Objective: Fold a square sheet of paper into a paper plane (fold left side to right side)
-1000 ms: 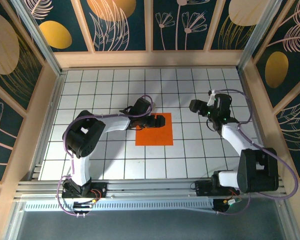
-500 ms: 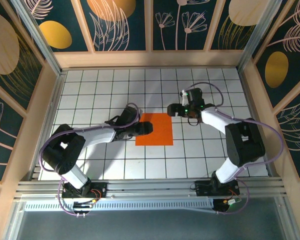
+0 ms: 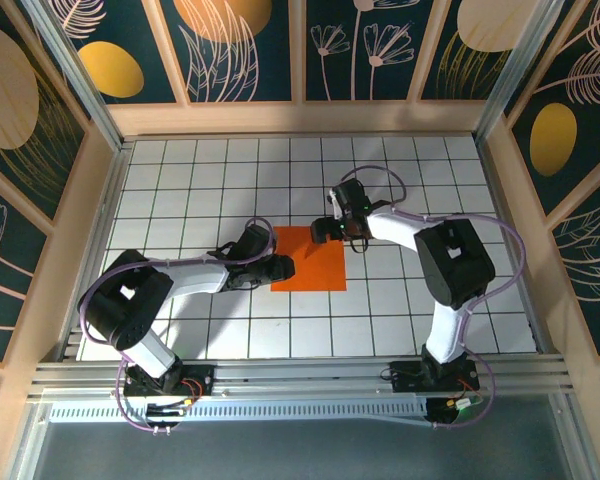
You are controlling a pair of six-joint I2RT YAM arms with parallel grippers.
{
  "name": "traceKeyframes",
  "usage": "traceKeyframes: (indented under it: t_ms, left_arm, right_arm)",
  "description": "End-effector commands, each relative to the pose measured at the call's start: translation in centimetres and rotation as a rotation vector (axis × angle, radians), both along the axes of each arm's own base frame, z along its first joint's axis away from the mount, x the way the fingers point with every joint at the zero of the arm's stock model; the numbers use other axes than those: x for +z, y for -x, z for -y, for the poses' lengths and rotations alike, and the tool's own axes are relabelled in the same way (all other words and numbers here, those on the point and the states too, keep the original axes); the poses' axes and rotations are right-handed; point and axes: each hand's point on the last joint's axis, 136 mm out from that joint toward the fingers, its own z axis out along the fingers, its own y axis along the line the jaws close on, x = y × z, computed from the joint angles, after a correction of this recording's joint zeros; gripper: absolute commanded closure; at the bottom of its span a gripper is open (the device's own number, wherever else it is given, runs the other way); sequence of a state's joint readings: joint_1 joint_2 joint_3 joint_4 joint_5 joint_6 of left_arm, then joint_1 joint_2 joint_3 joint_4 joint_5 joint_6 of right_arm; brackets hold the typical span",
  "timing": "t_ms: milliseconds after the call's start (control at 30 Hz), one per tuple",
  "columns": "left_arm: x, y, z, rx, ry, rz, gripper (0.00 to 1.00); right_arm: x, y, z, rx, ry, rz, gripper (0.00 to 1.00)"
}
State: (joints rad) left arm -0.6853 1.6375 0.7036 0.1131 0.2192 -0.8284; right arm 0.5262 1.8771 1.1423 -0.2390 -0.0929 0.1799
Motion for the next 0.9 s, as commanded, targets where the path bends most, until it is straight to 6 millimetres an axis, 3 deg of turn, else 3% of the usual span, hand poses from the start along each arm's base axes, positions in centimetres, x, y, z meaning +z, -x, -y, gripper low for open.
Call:
traceKeyframes:
  t_ms: [0, 100, 233, 600, 867]
  left_arm:
    - [-1.5, 0.3, -0.8, 0.028, -0.024, -0.034, 0.60]
    - [-1.9, 0.4, -1.1, 0.032, -0.035, -0.039, 0.60]
    - [-2.6, 0.6, -1.3, 0.035, -0.047, -0.053, 0.60]
    - [-3.0, 0.5, -1.2, 0.044, -0.045, -0.057, 0.59]
    - [-2.5, 0.4, -0.6, 0.038, -0.006, -0.057, 0.59]
  right_arm:
    - [-0.9, -0.3, 0.3, 0.006, 0.082, -0.005, 0.05]
    - [-1.8, -0.1, 0.7, 0.006, 0.108, -0.025, 0.05]
    - [-1.9, 1.0, -0.4, 0.042, 0.109, -0.038, 0.06]
    - [0.0, 2.5, -1.7, 0.081, 0.096, -0.033, 0.08]
    - [0.8, 3.1, -2.7, 0.109, 0.085, -0.048, 0.15]
